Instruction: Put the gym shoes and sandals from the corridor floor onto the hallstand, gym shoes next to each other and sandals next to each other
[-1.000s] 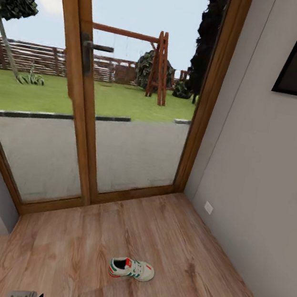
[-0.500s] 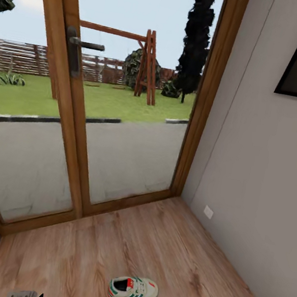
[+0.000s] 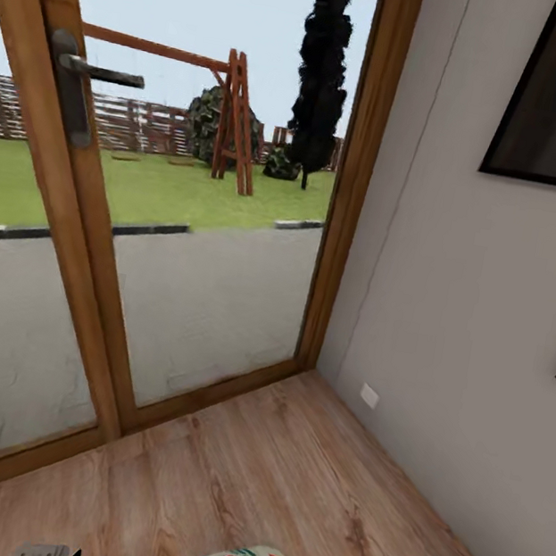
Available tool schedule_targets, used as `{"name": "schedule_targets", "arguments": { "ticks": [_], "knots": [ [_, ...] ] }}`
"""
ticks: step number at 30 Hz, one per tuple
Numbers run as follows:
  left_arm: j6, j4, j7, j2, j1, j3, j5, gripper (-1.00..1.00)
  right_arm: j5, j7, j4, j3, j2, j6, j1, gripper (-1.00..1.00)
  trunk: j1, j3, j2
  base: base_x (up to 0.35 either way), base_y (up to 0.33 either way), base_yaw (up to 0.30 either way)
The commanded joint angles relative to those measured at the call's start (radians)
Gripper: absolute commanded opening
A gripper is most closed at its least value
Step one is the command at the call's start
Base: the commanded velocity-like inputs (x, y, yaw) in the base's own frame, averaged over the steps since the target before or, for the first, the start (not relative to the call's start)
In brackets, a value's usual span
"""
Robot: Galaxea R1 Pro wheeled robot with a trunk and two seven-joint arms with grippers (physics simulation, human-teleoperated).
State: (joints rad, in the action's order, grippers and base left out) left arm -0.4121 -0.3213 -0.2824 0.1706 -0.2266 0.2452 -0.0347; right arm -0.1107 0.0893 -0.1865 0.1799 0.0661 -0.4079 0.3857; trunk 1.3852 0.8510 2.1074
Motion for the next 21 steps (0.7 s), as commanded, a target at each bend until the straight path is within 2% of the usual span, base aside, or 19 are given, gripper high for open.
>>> {"name": "schedule_targets", "arguments": {
  "ticks": [1,21],
  "knots": [
    [-0.001,0.001,-0.01,0.0,0.0,0.006,-0.004,1.0,-0.01,0.003,0.001,0.009,0.0,-0.003,0.001,1.0,0.0,0.0,0.0,0.066,0.046,-0.277],
    [-0.001,0.001,-0.01,0.0,0.0,0.006,-0.005,1.0,-0.01,0.003,0.001,0.009,0.0,-0.003,0.001,1.0,0.0,-0.013,0.0,0.013,0.009,-0.277]
  ]
}}
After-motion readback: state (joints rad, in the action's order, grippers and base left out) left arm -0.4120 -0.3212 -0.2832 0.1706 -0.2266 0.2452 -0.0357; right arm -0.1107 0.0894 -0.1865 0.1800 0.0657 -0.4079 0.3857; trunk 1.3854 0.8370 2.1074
